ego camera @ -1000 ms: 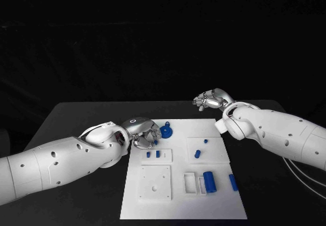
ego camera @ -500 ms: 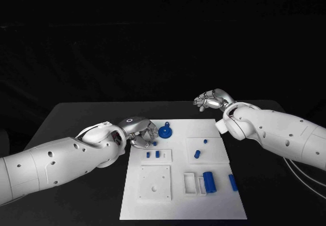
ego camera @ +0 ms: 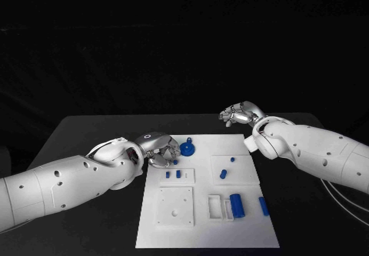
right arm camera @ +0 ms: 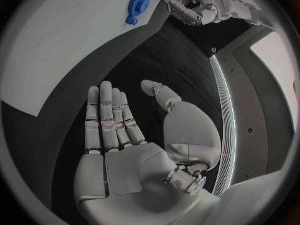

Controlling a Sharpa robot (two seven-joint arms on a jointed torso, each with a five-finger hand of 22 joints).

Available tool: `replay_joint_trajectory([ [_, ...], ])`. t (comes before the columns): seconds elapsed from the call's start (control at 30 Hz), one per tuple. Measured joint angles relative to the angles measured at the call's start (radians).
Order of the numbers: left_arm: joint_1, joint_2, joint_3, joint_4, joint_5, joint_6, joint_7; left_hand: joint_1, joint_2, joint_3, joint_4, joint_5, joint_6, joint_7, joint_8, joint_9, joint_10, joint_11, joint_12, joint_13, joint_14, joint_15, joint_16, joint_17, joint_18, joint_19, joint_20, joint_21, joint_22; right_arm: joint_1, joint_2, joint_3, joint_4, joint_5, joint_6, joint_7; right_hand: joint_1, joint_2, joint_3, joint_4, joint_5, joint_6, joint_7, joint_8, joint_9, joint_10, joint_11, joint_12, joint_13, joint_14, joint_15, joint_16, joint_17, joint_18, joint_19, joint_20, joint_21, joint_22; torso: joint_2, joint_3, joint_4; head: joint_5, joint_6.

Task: Assemble the parts on the task board

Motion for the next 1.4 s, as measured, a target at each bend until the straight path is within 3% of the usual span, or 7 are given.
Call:
replay_joint_trajectory([
  [0.27,0.0,-0.009,0.0,-0.011,0.005,0.002,0.0,0.003,0.003,0.002,-0.002,0.001,0.0,0.0,0.0,0.0,0.0,0.0,0.0,0.0,0.0,0.0,0.0,0.0,0.001,0.0,0.0,0.0,0.0,0.0,-0.003,0.0,0.001,0.0,0.001,0.0,0.0,0.0,0.0,0.0,0.0,0.0,0.0,0.0,0.0,0.0,0.0,0.0,-0.001,0.0,0.0,0.0,0.0,0.0,0.0,0.0,0.0,0.0,0.0,0.0006,-0.0007,0.0,0.002],
  [0.57,0.0,-0.026,0.001,-0.035,0.026,0.004,0.0,0.05,-0.001,0.04,-0.008,0.047,0.0,0.0,0.0,0.0,-0.004,0.004,-0.005,0.0,0.0,0.0,0.0,-0.002,0.001,0.0,0.0,0.0,0.0,-0.001,-0.025,0.0,0.015,-0.004,0.011,0.0,0.017,0.017,0.009,-0.017,-0.003,0.0,0.0,0.004,-0.002,-0.006,0.006,-0.013,-0.021,-0.013,0.005,0.0,-0.007,0.0,-0.004,-0.004,-0.005,0.001,0.0,0.0006,-0.0009,-0.005,0.007],
  [0.7,0.0,-0.044,0.002,-0.051,0.092,0.004,0.0,0.052,-0.002,0.054,-0.006,0.052,0.0,0.0,0.0,-0.002,-0.006,0.005,-0.005,0.0,-0.008,0.008,0.0,-0.007,0.001,-0.006,0.006,0.0,0.0,-0.001,-0.051,0.0,0.033,-0.023,0.044,-0.003,0.058,0.021,0.029,-0.029,-0.039,0.0,0.0,0.009,-0.004,0.017,0.004,-0.093,-0.072,-0.013,0.005,-0.002,-0.02,0.0,-0.009,0.002,-0.01,0.005,0.0,0.0006,-0.0007,-0.008,0.01],
  [0.8,0.003,-0.061,0.002,-0.08,0.227,0.007,0.001,0.04,0.01,0.061,0.002,0.052,0.0,0.0,0.006,-0.002,-0.007,0.008,-0.005,0.0,-0.02,0.008,-0.02,-0.017,0.003,-0.013,0.013,-0.012,0.0,-0.001,-0.079,0.0,0.052,-0.073,0.093,-0.009,0.097,0.025,0.045,-0.033,-0.086,0.004,-0.004,0.017,-0.006,0.075,0.005,-0.203,-0.133,-0.014,0.007,-0.015,-0.043,0.0,-0.013,-0.001,-0.012,0.014,-0.001,0.0007,-0.0007,-0.016,0.011],
  [1.13,0.01,-0.091,0.003,-0.094,0.589,0.038,0.041,-0.106,0.035,-0.043,0.008,0.029,0.0,0.0,0.021,0.008,0.028,0.016,0.0,0.01,-0.119,0.015,-0.277,-0.131,0.026,-0.14,0.037,-0.173,-0.074,-0.001,-0.193,0.0,0.213,-0.362,0.221,-0.033,0.179,0.019,0.062,-0.035,-0.203,0.033,-0.024,0.046,0.002,0.276,-0.02,-0.481,-0.227,0.173,-0.054,-0.014,-0.067,0.0,0.159,-0.061,0.018,-0.012,-0.002,0.0,-0.0007,-0.036,0.02],
  [1.3,0.01,-0.119,0.003,-0.066,0.697,0.058,0.061,-0.114,0.042,-0.055,0.0,0.029,0.0,0.0,0.029,0.017,0.062,0.011,0.0,0.013,-0.185,0.063,-0.461,-0.184,0.038,-0.223,0.061,-0.275,-0.122,0.0,-0.212,-0.009,0.264,-0.52,0.233,-0.046,0.197,0.008,0.044,-0.033,-0.23,0.059,-0.034,0.063,0.013,0.368,-0.046,-0.526,-0.211,0.223,-0.082,0.001,-0.045,0.0,0.22,-0.088,0.034,-0.017,-0.002,-0.0014,-0.0028,-0.043,0.024],
  [1.4,0.01,-0.138,0.003,-0.046,0.742,0.067,0.071,-0.114,0.042,-0.061,-0.005,0.029,-0.002,0.002,0.033,0.019,0.065,0.015,-0.008,0.012,-0.202,0.08,-0.526,-0.19,0.018,-0.248,0.078,-0.306,-0.133,-0.001,-0.227,-0.018,0.295,-0.611,0.23,-0.057,0.2,-0.006,0.044,-0.033,-0.237,0.061,-0.036,0.063,0.015,0.388,-0.048,-0.547,-0.207,0.226,-0.082,0.001,-0.039,0.0,0.224,-0.087,0.034,-0.018,-0.004,-0.0025,-0.004,-0.047,0.025],
])
